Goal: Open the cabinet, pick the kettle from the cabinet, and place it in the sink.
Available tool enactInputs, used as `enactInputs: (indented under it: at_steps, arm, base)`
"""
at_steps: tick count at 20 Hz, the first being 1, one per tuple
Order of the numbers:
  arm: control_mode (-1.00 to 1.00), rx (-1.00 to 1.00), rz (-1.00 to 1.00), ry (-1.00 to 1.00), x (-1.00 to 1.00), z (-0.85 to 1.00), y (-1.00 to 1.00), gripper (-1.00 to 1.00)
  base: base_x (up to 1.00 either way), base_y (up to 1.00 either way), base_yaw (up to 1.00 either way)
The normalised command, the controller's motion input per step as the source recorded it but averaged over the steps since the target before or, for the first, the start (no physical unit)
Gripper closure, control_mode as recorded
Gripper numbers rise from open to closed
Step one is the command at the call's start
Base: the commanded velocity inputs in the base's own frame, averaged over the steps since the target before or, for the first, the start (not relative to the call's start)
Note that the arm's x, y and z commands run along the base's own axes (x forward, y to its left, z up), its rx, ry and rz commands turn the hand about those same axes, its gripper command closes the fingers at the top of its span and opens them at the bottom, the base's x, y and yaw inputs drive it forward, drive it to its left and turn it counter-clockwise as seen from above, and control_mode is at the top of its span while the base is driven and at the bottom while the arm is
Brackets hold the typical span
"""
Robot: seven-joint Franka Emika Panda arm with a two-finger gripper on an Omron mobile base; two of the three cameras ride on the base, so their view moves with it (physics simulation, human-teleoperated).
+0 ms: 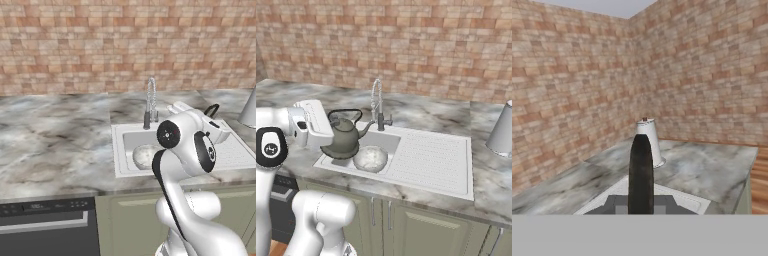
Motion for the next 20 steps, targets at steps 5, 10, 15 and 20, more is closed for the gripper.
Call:
enactInputs:
  at_steps: [5,10,15,20]
  arm:
    - [1.0,0.0,0.0,0.0,0.0,0.0,0.0,1.0]
    - [1.0,0.0,0.0,0.0,0.0,0.0,0.0,1.0]
    - [1.0,0.0,0.0,0.0,0.0,0.0,0.0,1.0]
    - [-1.0,0.0,0.0,0.0,0.0,0.0,0.0,1.0]
  base:
    - [0.0,0.0,0.0]
    - [0.0,0.0,0.0]
    - [0.0,0.0,0.0]
    - [0.0,0.0,0.0]
